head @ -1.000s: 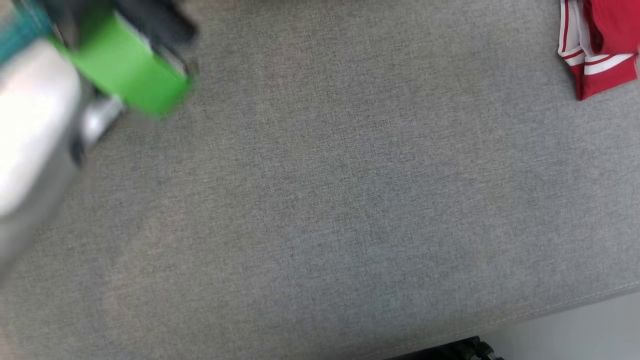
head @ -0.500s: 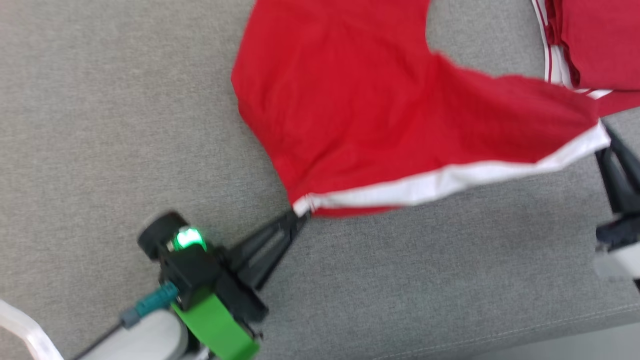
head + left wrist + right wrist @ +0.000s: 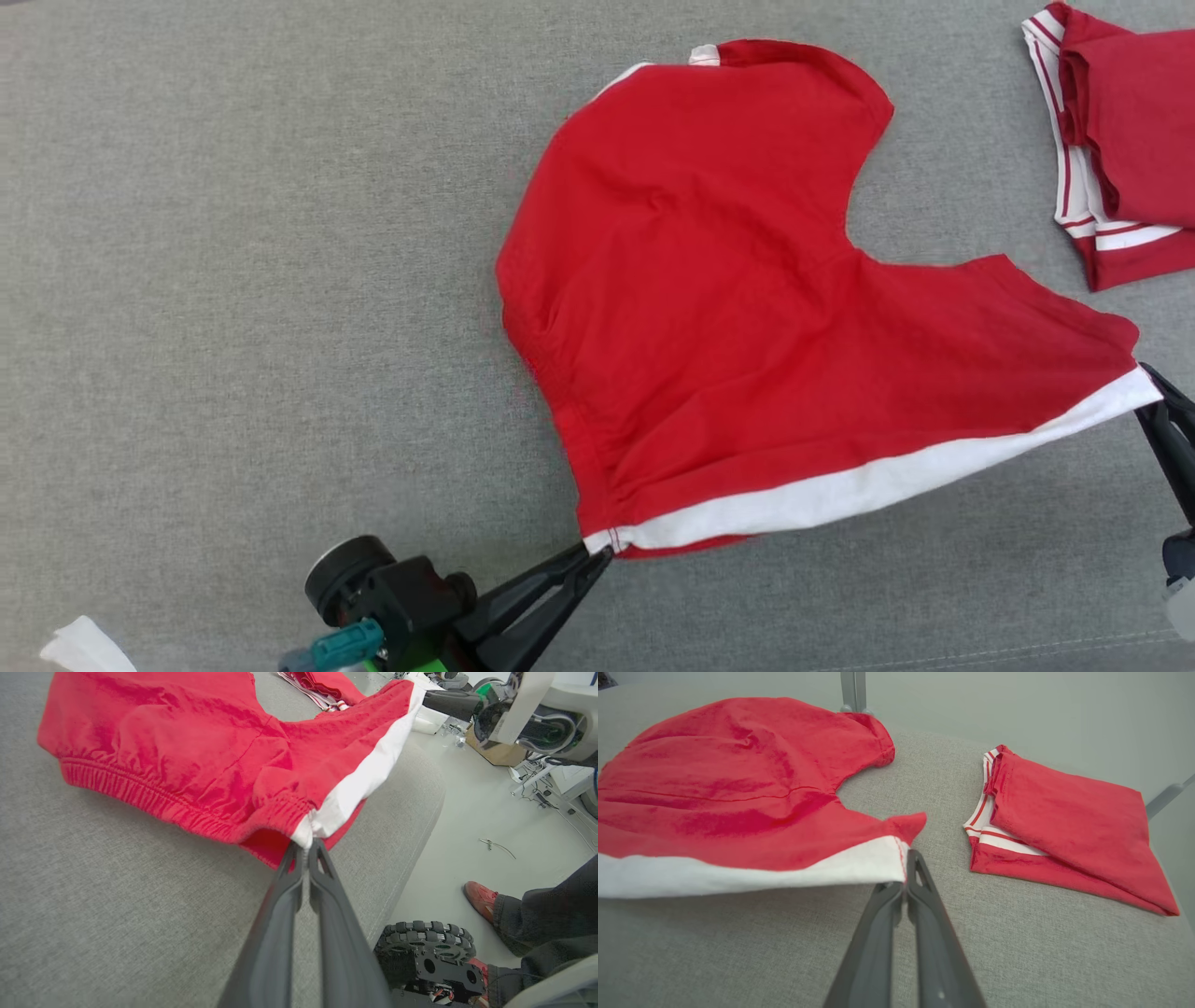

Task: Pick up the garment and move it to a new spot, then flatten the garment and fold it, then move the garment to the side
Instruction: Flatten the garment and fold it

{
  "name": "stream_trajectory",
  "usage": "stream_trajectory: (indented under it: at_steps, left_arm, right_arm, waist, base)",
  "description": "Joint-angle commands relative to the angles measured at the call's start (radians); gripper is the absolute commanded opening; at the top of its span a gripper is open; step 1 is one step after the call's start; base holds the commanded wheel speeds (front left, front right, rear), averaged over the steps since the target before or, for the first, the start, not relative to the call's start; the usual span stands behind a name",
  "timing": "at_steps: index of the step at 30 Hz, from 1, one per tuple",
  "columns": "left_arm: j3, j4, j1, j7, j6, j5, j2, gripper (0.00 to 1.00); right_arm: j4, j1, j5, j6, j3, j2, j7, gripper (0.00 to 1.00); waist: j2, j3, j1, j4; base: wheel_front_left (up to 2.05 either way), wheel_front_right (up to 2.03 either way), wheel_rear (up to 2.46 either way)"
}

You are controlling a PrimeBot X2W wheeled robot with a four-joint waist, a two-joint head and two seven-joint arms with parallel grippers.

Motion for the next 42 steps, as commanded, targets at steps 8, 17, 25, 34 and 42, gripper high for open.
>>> stream_trajectory:
  at_steps: [8, 17, 25, 34, 42]
  left_arm:
    - [0.07, -0.037, -0.058, -0.026, -0.021, -0.043, 0.024, 0.0]
    - [0.184, -0.074, -0.419, 0.121, -0.134, -0.065, 0.035, 0.0]
    - [0.211, 0.036, -0.862, 0.277, -0.165, -0.038, 0.028, 0.0]
    - [-0.024, 0.369, -1.355, 0.182, -0.165, 0.087, -0.069, 0.0]
    - [-0.062, 0.729, -1.627, -0.071, -0.151, 0.262, -0.184, 0.0]
  right_arm:
    - [-0.077, -0.056, 0.016, -0.002, -0.046, -0.008, 0.04, 0.0]
    - [-0.043, -0.42, 0.064, -0.002, -0.031, -0.168, 0.017, 0.0]
    - [0.08, -0.869, 0.121, -0.002, 0.129, -0.28, 0.011, 0.0]
    - [0.402, -1.445, 0.077, -0.002, 0.394, -0.18, -0.035, 0.0]
    - [0.629, -1.733, -0.028, -0.002, 0.404, -0.099, -0.17, 0.0]
  waist:
    - [0.0, -0.01, 0.0001, 0.008]
    - [0.0, -0.034, 0.0001, -0.038]
    - [0.0, 0.063, 0.0001, -0.1]
    - [0.0, 0.277, 0.0001, -0.136]
    - [0.0, 0.386, 0.0001, -0.155]
  base:
    - [0.0, 0.0, 0.0]
    - [0.0, 0.0, 0.0]
    - [0.0, 0.0, 0.0]
    - [0.0, 0.0, 0.0]
    - [0.0, 0.0, 0.0]
